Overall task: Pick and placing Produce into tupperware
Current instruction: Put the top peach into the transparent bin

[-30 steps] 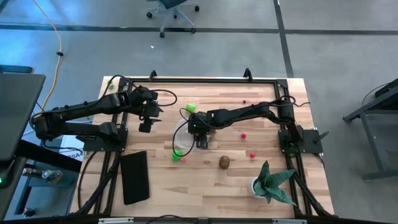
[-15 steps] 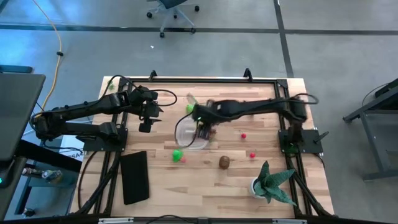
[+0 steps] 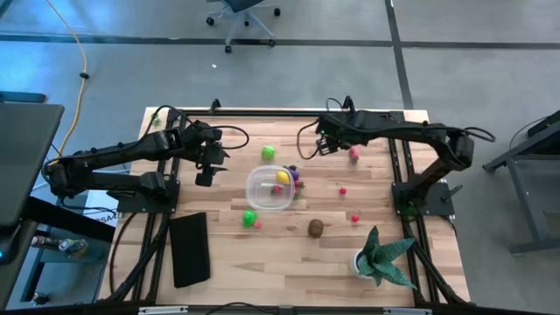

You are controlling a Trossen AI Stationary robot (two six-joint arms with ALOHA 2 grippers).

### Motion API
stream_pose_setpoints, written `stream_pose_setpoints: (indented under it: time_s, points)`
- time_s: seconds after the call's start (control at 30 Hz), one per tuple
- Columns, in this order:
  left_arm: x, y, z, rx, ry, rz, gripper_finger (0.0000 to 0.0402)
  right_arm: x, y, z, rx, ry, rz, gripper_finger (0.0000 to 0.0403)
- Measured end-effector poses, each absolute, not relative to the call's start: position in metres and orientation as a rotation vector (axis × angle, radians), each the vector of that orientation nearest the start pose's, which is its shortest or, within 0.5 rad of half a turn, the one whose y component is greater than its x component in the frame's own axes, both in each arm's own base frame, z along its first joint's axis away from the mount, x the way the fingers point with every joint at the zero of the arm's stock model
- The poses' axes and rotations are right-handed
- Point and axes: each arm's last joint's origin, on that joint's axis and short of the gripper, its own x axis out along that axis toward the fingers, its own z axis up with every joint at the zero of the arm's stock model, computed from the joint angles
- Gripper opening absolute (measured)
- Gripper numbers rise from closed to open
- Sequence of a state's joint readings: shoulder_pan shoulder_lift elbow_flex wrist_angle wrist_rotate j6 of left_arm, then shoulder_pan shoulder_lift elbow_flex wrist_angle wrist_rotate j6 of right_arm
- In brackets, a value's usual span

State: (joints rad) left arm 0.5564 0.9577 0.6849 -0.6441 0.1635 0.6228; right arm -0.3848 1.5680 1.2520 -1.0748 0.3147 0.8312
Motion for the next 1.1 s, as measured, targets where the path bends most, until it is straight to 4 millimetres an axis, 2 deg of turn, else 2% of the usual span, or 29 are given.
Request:
stream_pose_setpoints:
  time_s: [0.13,0.3,0.53,0.73,1.1]
  points:
    - [0.154,0.090,0.235,0.252,0.932,0.082,0.0193,0.245,-0.135,0.229,0.795,1.143,-1.175,0.0201]
    - [0.154,0.090,0.235,0.252,0.932,0.082,0.0193,0.228,-0.149,0.203,0.888,1.149,-1.196,0.0201]
    - [0.154,0.090,0.235,0.252,0.932,0.082,0.0193,0.211,-0.162,0.176,0.970,1.114,-1.185,0.0201]
    - [0.154,0.090,0.235,0.252,0.932,0.082,0.0193,0.199,-0.171,0.163,1.018,1.093,-1.169,0.0201]
    - [0.154,0.090,0.235,0.252,0.932,0.082,0.0193,0.194,-0.177,0.159,1.011,1.070,-1.180,0.0217]
